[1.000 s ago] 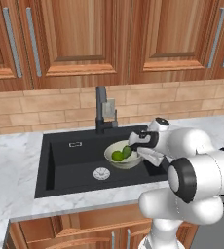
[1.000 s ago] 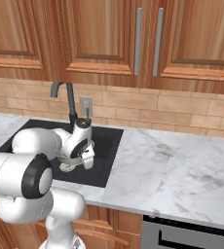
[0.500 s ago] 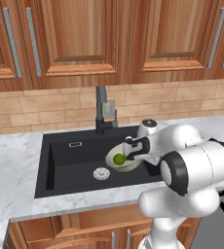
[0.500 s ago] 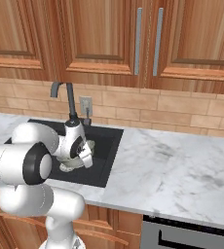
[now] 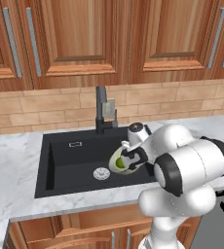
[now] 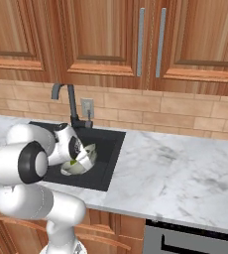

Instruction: Dump the avocado and lime from the bowl so the bowl can be washed. Place the bowl in the sink after clearing the leftovers.

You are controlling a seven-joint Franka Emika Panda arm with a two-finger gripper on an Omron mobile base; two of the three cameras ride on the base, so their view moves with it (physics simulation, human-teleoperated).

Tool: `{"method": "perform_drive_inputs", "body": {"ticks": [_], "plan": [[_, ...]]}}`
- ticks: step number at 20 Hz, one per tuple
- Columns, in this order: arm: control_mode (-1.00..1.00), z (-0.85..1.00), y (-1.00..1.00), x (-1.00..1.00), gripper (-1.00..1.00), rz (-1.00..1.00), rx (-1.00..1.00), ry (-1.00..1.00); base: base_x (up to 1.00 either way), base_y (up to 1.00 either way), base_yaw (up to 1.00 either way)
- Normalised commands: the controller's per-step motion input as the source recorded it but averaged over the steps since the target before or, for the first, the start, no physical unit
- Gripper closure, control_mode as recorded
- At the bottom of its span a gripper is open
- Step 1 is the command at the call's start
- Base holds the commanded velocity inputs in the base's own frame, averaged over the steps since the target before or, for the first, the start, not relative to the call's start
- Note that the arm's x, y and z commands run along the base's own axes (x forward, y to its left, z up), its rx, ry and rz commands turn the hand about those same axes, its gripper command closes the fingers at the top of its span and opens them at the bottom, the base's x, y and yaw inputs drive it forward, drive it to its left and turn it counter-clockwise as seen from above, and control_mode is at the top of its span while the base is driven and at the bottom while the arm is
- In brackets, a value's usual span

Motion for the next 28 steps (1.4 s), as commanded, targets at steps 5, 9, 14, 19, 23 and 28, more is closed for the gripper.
{"method": "perform_drive_inputs", "body": {"ticks": [5, 9, 14, 19, 23, 28], "plan": [[-1.00, 0.00, 0.01, 0.10, 1.00, 0.00, -0.10, 0.03, 0.00, 0.00, 0.00], [-1.00, -0.13, 0.00, 0.51, 1.00, 0.00, -0.19, 0.01, 0.00, 0.00, 0.00], [-1.00, -0.05, 0.00, 0.38, 1.00, 0.00, -0.18, 0.00, 0.00, 0.00, 0.00], [-1.00, -0.21, 0.00, 0.00, 1.00, 0.00, -0.32, 0.01, 0.00, 0.00, 0.00], [-1.00, 0.00, 0.03, 0.06, 1.00, 0.00, -0.23, 0.02, 0.00, 0.00, 0.00], [-1.00, 0.00, 0.08, 0.08, 1.00, 0.00, -0.14, 0.08, 0.00, 0.00, 0.00]]}}
